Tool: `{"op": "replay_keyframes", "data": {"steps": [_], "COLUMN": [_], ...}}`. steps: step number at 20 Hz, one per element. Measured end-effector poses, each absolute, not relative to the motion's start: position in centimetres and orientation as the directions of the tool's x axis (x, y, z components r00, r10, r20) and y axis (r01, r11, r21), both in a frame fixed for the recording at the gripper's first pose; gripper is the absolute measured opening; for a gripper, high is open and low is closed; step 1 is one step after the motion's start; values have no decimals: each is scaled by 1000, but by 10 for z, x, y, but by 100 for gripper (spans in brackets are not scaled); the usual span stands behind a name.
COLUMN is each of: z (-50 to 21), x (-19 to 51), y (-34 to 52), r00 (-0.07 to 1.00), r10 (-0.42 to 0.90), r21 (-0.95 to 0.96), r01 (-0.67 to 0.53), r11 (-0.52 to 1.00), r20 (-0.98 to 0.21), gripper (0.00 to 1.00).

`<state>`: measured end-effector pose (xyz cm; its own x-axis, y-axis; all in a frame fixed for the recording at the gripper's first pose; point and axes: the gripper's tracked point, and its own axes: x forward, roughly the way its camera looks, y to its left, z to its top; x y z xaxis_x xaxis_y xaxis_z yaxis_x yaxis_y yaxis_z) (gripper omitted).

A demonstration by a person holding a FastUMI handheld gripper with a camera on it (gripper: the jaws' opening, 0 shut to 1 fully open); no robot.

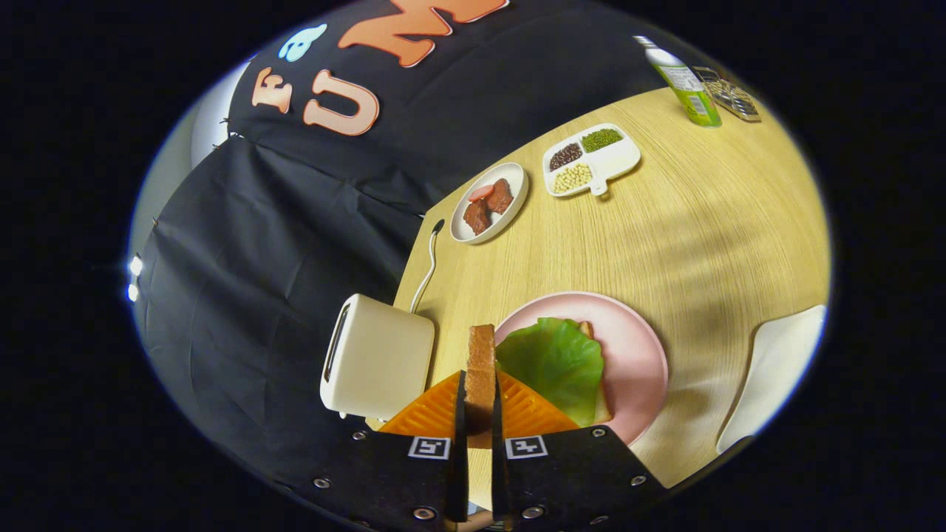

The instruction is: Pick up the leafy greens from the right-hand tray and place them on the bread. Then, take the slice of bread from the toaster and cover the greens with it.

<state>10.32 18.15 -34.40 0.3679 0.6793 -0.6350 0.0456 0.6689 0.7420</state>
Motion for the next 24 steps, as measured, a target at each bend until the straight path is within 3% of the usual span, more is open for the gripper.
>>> {"op": "replay_keyframes", "data": {"steps": [10, 12, 16, 21, 24], "z": [-376, -379, -387, -343, -311], "x": [101, 105, 106, 128, 137], "y": [165, 158, 141, 111, 81], "r00": [367, 384, 414, 591, 704], "r10": [663, 652, 578, 501, 396], "r21": [731, 730, 668, 644, 551], "r01": [78, 93, 107, 42, -9], "r11": [677, 677, 736, 763, 835], "r20": [-653, -654, -703, -632, -589], "gripper": [13, 17, 34, 57, 64]}}
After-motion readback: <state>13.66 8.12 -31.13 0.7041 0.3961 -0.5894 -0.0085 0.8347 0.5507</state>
